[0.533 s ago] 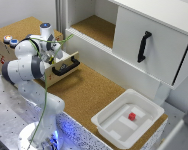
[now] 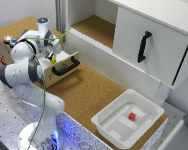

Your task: Turn on the green led light

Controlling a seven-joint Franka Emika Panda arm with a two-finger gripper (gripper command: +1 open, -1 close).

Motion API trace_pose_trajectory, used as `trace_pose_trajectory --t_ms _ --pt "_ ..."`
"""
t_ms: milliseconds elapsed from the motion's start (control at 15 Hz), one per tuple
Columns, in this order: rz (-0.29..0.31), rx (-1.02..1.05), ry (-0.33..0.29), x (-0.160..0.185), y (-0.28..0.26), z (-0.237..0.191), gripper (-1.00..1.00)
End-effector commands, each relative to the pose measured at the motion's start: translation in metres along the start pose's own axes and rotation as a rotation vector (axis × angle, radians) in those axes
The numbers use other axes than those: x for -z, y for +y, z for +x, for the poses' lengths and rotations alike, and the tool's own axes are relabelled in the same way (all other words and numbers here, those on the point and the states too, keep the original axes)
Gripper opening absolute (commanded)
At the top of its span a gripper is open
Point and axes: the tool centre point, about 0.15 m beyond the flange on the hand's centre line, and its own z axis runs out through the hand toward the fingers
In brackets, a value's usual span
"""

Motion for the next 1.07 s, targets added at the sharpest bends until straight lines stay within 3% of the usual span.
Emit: trace_pose_trajectory --t_ms 0,133,267,400,467,600,733,867,1000 --pt "0.017 0.16 -0.095 0.079 -0.037 -0.027 1.0" --pt "0.033 0.235 -0.178 0.094 -0.054 -0.038 1.0" --pt "0.102 0.3 -0.28 0.103 -0.077 -0.058 1.0" --pt "0.096 0.348 -0.327 0.11 -0.098 -0.074 1.0" --pt "0.089 0.362 -0.326 0.114 -0.107 -0.08 -1.0" --pt "-0.025 0.374 -0.327 0.119 -0.125 -0.092 -1.0" --pt "-0.067 0.371 -0.329 0.116 -0.142 -0.1 -1.0" --pt "-0.018 0.346 -0.324 0.108 -0.156 -0.105 -1.0" --pt "-0.038 0.366 -0.318 0.103 -0.17 -0.105 -1.0"
